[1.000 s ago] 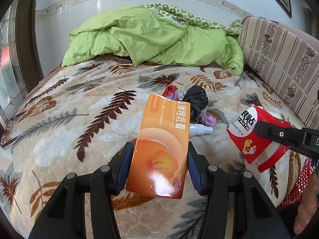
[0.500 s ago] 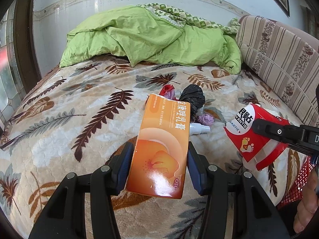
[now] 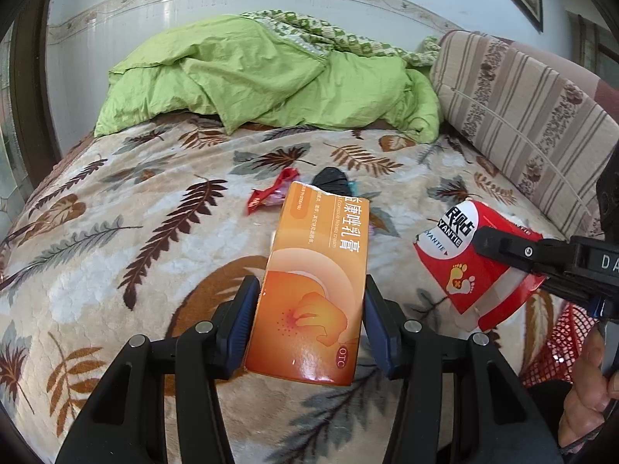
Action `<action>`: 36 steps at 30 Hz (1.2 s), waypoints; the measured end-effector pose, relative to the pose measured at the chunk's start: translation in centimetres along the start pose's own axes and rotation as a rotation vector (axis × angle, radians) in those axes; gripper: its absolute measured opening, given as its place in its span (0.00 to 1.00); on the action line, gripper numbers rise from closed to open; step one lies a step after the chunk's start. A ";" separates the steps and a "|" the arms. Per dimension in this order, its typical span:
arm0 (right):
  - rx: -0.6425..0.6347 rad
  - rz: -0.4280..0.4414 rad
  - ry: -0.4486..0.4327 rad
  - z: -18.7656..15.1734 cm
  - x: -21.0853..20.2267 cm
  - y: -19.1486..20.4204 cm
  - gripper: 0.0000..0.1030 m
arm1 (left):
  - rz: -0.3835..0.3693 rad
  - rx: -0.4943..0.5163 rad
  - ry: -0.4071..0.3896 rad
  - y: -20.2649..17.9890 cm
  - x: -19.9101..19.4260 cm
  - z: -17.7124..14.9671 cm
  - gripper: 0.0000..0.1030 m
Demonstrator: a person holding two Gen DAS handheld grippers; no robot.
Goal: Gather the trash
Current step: 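Lift the red YANTIE box and orange box up from the bed with both tools, then carry both boxes over the red basket and open both tools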
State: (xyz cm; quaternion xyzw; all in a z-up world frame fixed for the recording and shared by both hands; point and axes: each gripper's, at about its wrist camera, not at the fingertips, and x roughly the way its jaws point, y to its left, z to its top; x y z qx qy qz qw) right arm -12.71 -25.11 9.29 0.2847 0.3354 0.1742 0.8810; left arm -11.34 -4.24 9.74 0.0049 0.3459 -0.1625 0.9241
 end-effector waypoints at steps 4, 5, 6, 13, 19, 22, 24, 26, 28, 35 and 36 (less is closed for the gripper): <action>0.042 0.021 -0.013 -0.4 -2.2 -0.6 0.06 | -0.054 0.042 0.000 -2.3 -0.8 0.3 0.49; 0.053 0.026 -0.022 -0.4 -3.1 -0.8 0.06 | -0.067 0.055 0.001 -2.9 -1.0 0.4 0.49; 0.055 0.024 -0.028 -0.4 -3.7 -0.9 0.06 | -0.086 0.068 0.002 -3.7 -1.2 0.5 0.49; 0.066 -0.031 -0.116 -0.1 -10.3 -2.6 0.06 | -0.208 0.152 0.006 -9.0 -2.6 1.2 0.50; 0.130 -0.131 -0.187 -1.1 -16.9 -6.3 0.06 | -0.330 0.204 0.043 -14.1 -2.6 1.5 0.50; 0.156 -0.180 -0.208 -1.7 -19.4 -7.8 0.06 | -0.376 0.244 0.068 -16.8 -2.3 1.5 0.49; 0.170 -0.216 -0.226 -2.2 -21.2 -8.7 0.06 | -0.404 0.277 0.076 -18.9 -2.2 1.5 0.50; 0.184 -0.256 -0.247 -2.9 -23.2 -9.8 0.06 | -0.427 0.316 0.077 -21.0 -2.1 1.5 0.50; 0.199 -0.287 -0.262 -3.4 -24.9 -10.6 0.06 | -0.456 0.349 0.087 -23.2 -2.0 1.4 0.50; 0.260 -0.382 -0.329 -4.7 -30.2 -13.4 0.06 | -0.592 0.408 0.187 -29.4 -1.3 0.3 0.49; 0.266 -0.394 -0.337 -4.7 -30.6 -13.7 0.06 | -0.613 0.416 0.206 -30.4 -1.3 0.0 0.50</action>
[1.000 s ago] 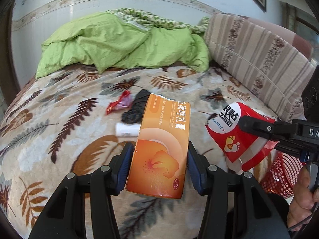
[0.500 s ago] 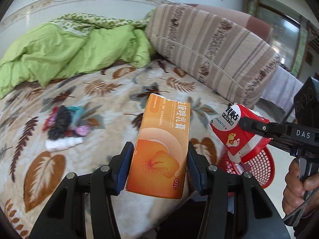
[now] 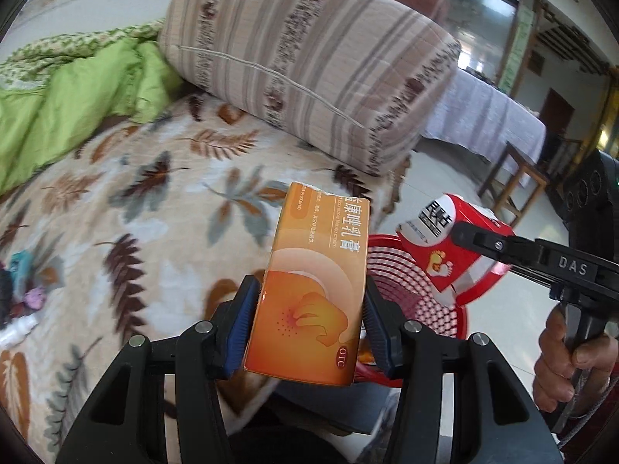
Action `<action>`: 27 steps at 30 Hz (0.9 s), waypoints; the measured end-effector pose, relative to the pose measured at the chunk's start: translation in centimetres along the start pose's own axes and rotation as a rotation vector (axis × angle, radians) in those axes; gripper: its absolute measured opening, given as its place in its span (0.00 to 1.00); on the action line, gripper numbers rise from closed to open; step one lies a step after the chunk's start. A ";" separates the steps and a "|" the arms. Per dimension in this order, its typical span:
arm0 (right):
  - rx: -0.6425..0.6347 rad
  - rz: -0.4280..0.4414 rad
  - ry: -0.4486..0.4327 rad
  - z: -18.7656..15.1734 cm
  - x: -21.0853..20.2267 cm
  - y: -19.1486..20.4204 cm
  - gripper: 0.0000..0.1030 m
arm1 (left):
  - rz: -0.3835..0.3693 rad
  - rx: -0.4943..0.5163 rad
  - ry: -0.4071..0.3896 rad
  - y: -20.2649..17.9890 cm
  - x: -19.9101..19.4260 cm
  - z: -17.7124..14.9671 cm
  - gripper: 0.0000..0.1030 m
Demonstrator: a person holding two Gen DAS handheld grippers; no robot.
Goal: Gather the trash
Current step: 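Carry both boxes over the red basket and open both tools, then move both empty tools back over the remaining trash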
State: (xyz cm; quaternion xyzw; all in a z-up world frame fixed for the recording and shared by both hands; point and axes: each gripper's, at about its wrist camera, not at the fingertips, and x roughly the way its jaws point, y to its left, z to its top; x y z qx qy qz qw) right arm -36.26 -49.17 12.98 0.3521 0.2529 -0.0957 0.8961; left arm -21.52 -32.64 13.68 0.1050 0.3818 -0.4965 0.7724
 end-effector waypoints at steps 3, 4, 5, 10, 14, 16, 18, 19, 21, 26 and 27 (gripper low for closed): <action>0.022 -0.038 -0.018 0.4 -0.8 -1.4 0.07 | -0.038 0.015 0.034 -1.9 1.5 0.2 0.50; 0.026 -0.045 -0.021 0.5 -0.9 -1.7 0.07 | -0.049 0.017 0.047 -2.5 2.1 0.3 0.50; 0.031 -0.060 -0.026 0.5 -1.0 -2.1 0.07 | -0.057 0.016 0.055 -2.8 2.3 0.3 0.50; 0.072 -0.096 -0.024 0.4 -1.1 -3.6 0.07 | -0.092 0.034 0.097 -4.7 4.2 0.7 0.54; 0.107 -0.126 -0.013 0.3 -0.9 -4.9 0.34 | -0.113 0.023 0.099 -5.2 4.5 1.0 0.71; 0.129 -0.133 -0.032 0.3 -1.2 -5.5 0.46 | -0.114 0.027 0.089 -5.2 4.0 1.0 0.71; 0.127 -0.133 -0.039 0.5 -1.4 -5.5 0.46 | -0.099 0.015 0.074 -4.6 3.5 1.1 0.71; 0.124 -0.130 -0.040 0.6 -1.4 -5.4 0.46 | -0.095 0.004 0.067 -4.1 3.2 1.1 0.71; 0.112 -0.115 -0.041 0.9 -1.2 -4.9 0.46 | -0.084 -0.020 0.055 -3.0 2.7 1.1 0.71; 0.087 -0.081 -0.033 1.1 -0.2 -3.2 0.46 | -0.016 -0.058 0.004 0.3 0.4 0.5 0.71; 0.078 -0.077 -0.028 1.1 0.1 -2.9 0.46 | 0.000 -0.067 -0.007 1.3 -0.2 0.3 0.71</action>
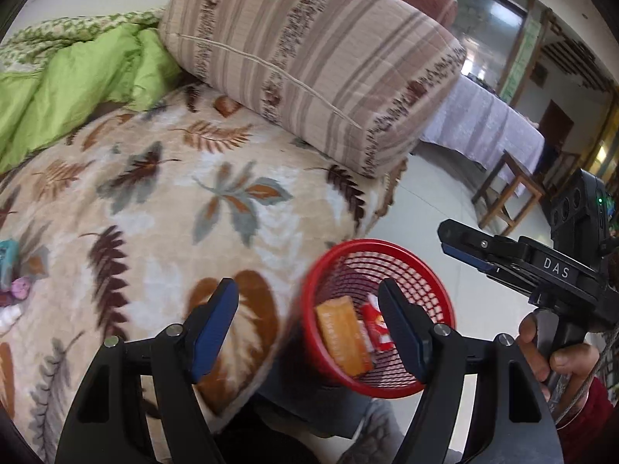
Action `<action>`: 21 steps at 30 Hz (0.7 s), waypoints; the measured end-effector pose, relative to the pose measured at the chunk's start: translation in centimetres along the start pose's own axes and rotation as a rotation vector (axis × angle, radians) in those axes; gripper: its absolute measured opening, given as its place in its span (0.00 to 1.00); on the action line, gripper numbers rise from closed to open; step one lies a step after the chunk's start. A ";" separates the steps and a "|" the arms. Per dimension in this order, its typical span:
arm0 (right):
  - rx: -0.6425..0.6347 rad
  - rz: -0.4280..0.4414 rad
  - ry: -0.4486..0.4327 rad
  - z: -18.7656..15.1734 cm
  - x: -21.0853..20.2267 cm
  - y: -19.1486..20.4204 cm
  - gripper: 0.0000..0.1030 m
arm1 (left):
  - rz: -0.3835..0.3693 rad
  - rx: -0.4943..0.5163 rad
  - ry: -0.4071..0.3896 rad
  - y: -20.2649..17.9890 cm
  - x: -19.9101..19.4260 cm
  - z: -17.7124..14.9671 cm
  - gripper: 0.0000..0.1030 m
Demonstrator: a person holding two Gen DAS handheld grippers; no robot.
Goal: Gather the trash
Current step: 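Move both empty tools back over the remaining trash, then grasp the black plastic bag with the right tool while the left tool grasps the white spray bottle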
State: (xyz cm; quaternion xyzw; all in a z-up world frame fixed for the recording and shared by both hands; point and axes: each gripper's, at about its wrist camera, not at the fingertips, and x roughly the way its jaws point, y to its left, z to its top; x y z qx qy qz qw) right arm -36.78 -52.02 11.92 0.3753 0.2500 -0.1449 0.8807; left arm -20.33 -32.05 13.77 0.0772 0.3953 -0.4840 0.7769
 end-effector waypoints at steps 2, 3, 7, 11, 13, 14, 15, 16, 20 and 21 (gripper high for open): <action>-0.020 0.019 0.014 -0.2 0.8 1.1 0.46 | 0.032 -0.025 -0.013 1.7 -1.0 -0.2 0.71; -0.029 0.032 0.024 -0.4 1.2 1.7 0.46 | 0.043 -0.044 -0.025 2.8 -1.7 -0.4 0.71; -0.097 0.088 0.091 -1.3 4.0 5.1 0.46 | 0.135 -0.118 -0.062 7.5 -4.6 -1.6 0.71; -0.193 0.143 0.163 -2.8 7.6 10.0 0.47 | 0.242 -0.192 -0.105 12.5 -7.8 -3.0 0.71; -0.228 0.165 0.202 -3.5 9.3 12.1 0.48 | 0.307 -0.246 -0.138 15.8 -9.8 -4.0 0.71; -0.251 0.186 0.227 -4.0 10.3 13.6 0.48 | 0.347 -0.271 -0.153 17.4 -10.7 -4.4 0.71; -0.279 0.207 0.248 -4.5 11.4 15.2 0.48 | 0.406 -0.304 -0.168 19.4 -11.6 -5.0 0.71; -0.311 0.219 0.268 -5.1 12.4 16.8 0.48 | 0.460 -0.343 -0.182 21.4 -12.4 -5.6 0.71; -0.391 0.268 0.343 -7.5 16.7 22.7 0.48 | 0.593 -0.472 -0.233 27.9 -15.3 -7.8 0.71; -0.410 0.282 0.359 -8.0 17.8 24.1 0.48 | 0.625 -0.502 -0.246 29.4 -15.9 -8.4 0.71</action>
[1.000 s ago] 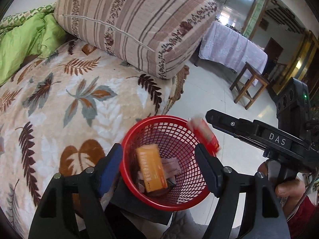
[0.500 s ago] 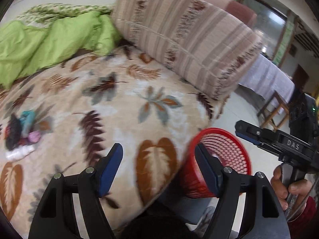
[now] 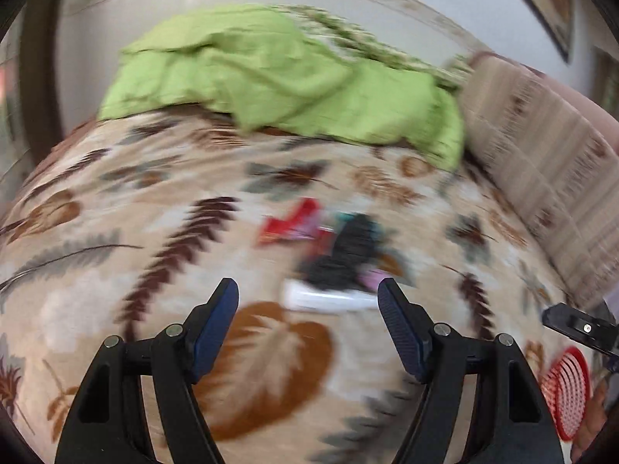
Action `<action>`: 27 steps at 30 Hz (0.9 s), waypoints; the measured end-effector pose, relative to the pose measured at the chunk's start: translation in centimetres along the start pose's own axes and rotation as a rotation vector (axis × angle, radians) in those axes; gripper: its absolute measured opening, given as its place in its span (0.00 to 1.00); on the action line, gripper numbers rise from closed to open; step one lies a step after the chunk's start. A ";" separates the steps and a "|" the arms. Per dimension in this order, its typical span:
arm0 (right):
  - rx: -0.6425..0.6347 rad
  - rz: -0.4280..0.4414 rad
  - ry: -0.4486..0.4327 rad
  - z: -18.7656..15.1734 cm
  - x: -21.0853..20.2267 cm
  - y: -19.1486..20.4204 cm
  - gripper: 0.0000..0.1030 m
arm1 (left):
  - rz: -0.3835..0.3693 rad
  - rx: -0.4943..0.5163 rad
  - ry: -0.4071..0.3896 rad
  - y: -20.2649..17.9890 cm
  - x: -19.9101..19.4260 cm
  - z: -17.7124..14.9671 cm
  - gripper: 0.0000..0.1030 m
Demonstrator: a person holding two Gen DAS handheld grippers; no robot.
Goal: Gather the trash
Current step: 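Grasp the black plastic bag with the right tool while the left tool grasps the white spray bottle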
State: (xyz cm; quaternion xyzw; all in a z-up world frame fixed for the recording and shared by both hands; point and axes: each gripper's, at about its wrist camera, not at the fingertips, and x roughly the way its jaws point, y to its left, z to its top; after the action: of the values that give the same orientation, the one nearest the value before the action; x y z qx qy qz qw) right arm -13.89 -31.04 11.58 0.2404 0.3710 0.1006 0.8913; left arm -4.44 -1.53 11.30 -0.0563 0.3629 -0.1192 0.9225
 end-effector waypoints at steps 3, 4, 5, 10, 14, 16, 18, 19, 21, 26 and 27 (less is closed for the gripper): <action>-0.067 0.013 0.022 1.2 4.1 3.3 0.48 | 0.059 -0.054 -0.002 3.6 1.4 0.0 0.71; -0.093 0.013 0.029 1.7 5.7 4.5 0.48 | 0.063 -0.072 0.011 4.5 1.9 0.0 0.71; -0.118 0.007 0.040 2.3 7.5 5.7 0.48 | 0.051 -0.091 0.023 5.2 2.3 0.0 0.71; -0.196 -0.057 0.057 4.1 14.5 9.3 0.48 | -0.007 -0.137 0.034 7.0 3.2 0.4 0.71; -0.196 -0.113 0.080 4.7 19.2 9.7 0.48 | -0.033 -0.152 0.048 7.0 4.1 0.6 0.71; -0.191 -0.110 0.095 4.5 20.2 9.4 0.40 | -0.043 -0.158 0.047 7.0 4.4 0.8 0.71; -0.200 -0.100 0.080 4.1 20.2 9.2 0.39 | -0.056 -0.160 0.048 6.9 4.8 1.0 0.71; -0.197 -0.089 0.068 4.0 19.8 9.2 0.38 | -0.064 -0.159 0.050 6.8 5.0 1.1 0.71; -0.185 -0.079 0.037 4.0 18.6 9.2 0.37 | -0.071 -0.149 0.051 6.3 5.7 1.3 0.71; -0.128 -0.111 -0.098 4.9 13.8 7.7 0.37 | -0.166 -0.119 0.090 4.3 8.4 2.2 0.71; -0.096 -0.110 -0.108 5.1 13.2 7.0 0.37 | -0.200 -0.103 0.113 3.7 9.1 2.2 0.71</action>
State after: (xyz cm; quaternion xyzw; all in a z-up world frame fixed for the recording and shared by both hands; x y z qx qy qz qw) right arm -0.93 -22.02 10.12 0.1816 0.3298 0.0562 0.9247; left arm 4.23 -0.33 6.24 -0.1326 0.4126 -0.1946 0.8800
